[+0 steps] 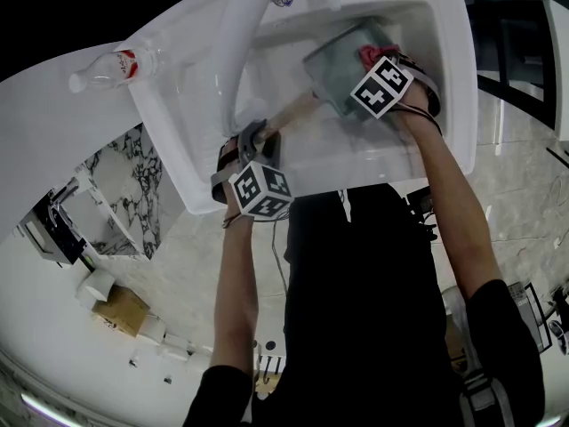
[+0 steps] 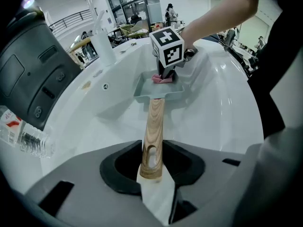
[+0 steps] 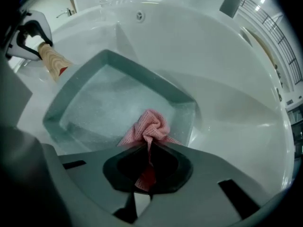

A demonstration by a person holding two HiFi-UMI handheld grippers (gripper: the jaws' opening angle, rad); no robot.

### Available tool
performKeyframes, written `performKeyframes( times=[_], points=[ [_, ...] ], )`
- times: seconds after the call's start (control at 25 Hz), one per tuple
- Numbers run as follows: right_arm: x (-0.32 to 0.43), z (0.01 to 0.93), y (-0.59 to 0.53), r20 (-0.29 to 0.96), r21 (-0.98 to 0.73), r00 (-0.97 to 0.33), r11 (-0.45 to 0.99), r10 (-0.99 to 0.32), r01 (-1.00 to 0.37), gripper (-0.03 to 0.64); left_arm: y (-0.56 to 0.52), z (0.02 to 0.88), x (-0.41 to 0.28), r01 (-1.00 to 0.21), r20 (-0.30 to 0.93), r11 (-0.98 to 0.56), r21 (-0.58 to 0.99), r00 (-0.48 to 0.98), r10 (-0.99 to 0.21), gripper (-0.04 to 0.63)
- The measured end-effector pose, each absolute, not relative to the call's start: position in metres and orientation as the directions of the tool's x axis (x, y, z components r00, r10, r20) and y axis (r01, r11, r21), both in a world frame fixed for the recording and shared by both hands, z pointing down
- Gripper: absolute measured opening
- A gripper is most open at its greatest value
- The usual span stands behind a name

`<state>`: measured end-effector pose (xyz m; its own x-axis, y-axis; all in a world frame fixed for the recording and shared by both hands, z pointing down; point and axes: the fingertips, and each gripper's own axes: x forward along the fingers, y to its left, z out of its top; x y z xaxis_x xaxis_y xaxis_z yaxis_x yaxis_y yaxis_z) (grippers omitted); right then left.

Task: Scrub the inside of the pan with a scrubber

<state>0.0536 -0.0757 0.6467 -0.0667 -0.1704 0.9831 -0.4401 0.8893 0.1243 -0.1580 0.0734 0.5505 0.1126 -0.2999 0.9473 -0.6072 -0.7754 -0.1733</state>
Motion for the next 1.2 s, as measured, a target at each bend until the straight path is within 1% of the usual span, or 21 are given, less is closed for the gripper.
performKeyframes(
  times=[0.04, 0.12, 0.2, 0.28, 0.4, 0.6, 0.8, 0.92, 1.0, 1.08, 1.2],
  points=[
    [0.056, 0.647, -0.074, 0.987, 0.106, -0.062, 0.88, -0.151, -0.464, 0.034, 0.073, 0.551, -0.158, -0.607, 0.947, -0.775, -0.174, 0.112, -0.3, 0.144],
    [0.057, 0.646, -0.064, 0.994, 0.017, -0.081, 0.856, -0.069, -0.517, 0.034, 0.074, 0.551, -0.158, -0.607, 0.948, -0.775, -0.175, 0.11, -0.3, 0.144],
    [0.054, 0.642, -0.05, 0.991, -0.107, -0.126, 0.823, 0.043, -0.558, 0.034, 0.074, 0.551, -0.159, -0.606, 0.947, -0.775, -0.178, 0.108, -0.302, 0.144],
    [0.043, 0.638, -0.036, 0.968, -0.238, -0.205, 0.777, 0.143, -0.582, 0.034, 0.074, 0.551, -0.159, -0.604, 0.947, -0.776, -0.181, 0.107, -0.304, 0.144],
    [0.019, 0.632, -0.021, 0.923, -0.372, -0.305, 0.743, 0.235, -0.556, 0.035, 0.074, 0.551, -0.159, -0.603, 0.947, -0.776, -0.183, 0.105, -0.305, 0.144],
    [-0.015, 0.622, 0.001, 0.875, -0.46, -0.367, 0.779, 0.317, -0.426, 0.034, 0.074, 0.55, -0.159, -0.604, 0.948, -0.776, -0.184, 0.099, -0.303, 0.144],
    [-0.032, 0.618, 0.021, 0.839, -0.517, -0.34, 0.816, 0.424, -0.258, 0.034, 0.074, 0.551, -0.158, -0.6, 0.949, -0.777, -0.19, 0.091, -0.301, 0.144],
    [-0.032, 0.617, 0.028, 0.835, -0.532, -0.279, 0.824, 0.474, -0.195, 0.034, 0.074, 0.552, -0.158, -0.598, 0.95, -0.777, -0.195, 0.08, -0.301, 0.144],
    [-0.031, 0.617, 0.032, 0.831, -0.546, -0.235, 0.818, 0.504, -0.179, 0.034, 0.074, 0.552, -0.158, -0.598, 0.954, -0.778, -0.194, 0.072, -0.293, 0.144],
    [-0.03, 0.616, 0.035, 0.831, -0.55, -0.208, 0.818, 0.516, -0.168, 0.035, 0.075, 0.552, -0.158, -0.599, 0.956, -0.777, -0.193, 0.065, -0.287, 0.144],
    [-0.024, 0.617, 0.034, 0.857, -0.506, -0.18, 0.855, 0.483, -0.115, 0.037, 0.075, 0.552, -0.158, -0.601, 0.956, -0.775, -0.195, 0.06, -0.286, 0.144]
  ],
)
